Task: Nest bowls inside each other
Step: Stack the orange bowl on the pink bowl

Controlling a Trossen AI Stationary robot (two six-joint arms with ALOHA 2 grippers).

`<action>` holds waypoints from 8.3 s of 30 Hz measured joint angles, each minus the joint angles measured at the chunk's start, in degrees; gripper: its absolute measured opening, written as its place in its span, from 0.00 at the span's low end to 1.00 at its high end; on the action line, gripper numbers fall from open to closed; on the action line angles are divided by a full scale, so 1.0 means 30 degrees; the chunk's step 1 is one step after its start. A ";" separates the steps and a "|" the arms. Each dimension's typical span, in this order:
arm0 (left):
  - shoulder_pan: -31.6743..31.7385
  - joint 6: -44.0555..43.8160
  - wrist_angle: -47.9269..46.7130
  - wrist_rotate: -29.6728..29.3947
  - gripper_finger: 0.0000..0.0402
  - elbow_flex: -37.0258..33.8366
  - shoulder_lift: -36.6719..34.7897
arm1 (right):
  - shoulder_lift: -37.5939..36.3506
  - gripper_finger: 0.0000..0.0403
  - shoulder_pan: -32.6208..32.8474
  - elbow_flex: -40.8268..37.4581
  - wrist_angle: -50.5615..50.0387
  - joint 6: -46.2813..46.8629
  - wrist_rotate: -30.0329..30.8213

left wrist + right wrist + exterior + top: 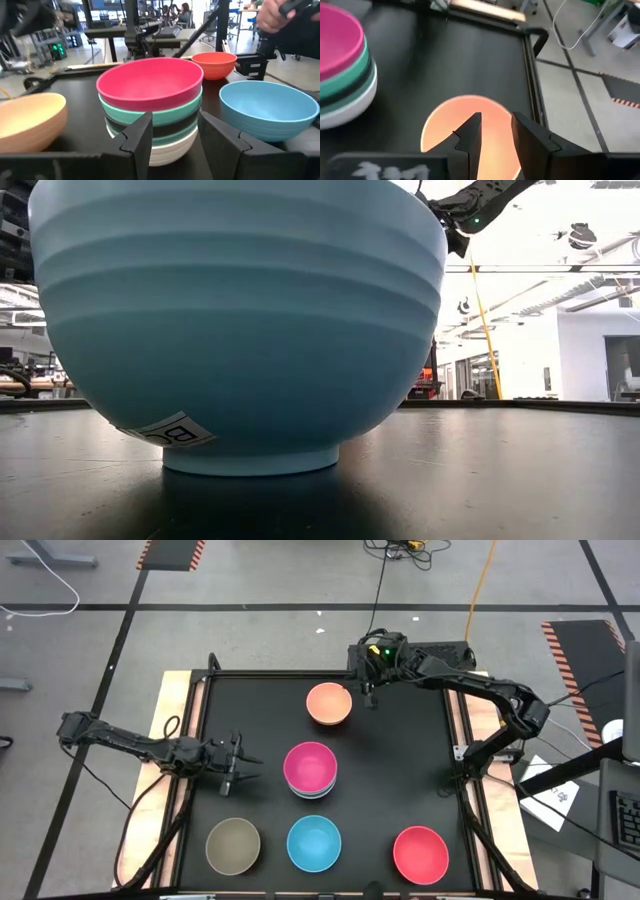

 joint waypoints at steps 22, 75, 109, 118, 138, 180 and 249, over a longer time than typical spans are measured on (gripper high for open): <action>-0.0022 -0.0519 -0.0294 0.1312 0.40 0.0000 -0.0007 | -0.1395 0.25 -0.0573 -0.0015 0.3592 0.7335 -0.3837; -0.0029 -0.1091 -0.1155 0.1261 0.40 0.0000 0.0000 | 0.5158 0.69 0.1194 0.5949 -0.9987 -0.5714 0.4165; -0.0029 -0.1047 -0.1612 0.1312 0.40 0.0000 0.0001 | 0.7287 0.69 0.2687 0.5857 -1.0677 -0.3838 0.2131; -0.0029 -0.1040 -0.1598 0.1320 0.40 0.0000 0.0004 | 0.7563 0.57 0.2687 0.5850 -1.0085 -0.3811 0.2217; -0.0036 -0.1120 -0.1561 0.1320 0.40 0.0000 0.0000 | 0.7563 0.37 0.2898 0.5850 -1.0319 -0.3586 0.2703; -0.0192 -0.1846 -0.1576 0.1764 0.40 0.0000 0.0007 | 0.8976 0.01 0.3181 0.7517 -1.0998 -0.2909 0.5265; -0.1647 -0.2025 -0.2194 0.1283 0.40 0.0007 0.0022 | 0.8386 0.00 1.5254 1.5118 -1.8110 0.1442 1.1032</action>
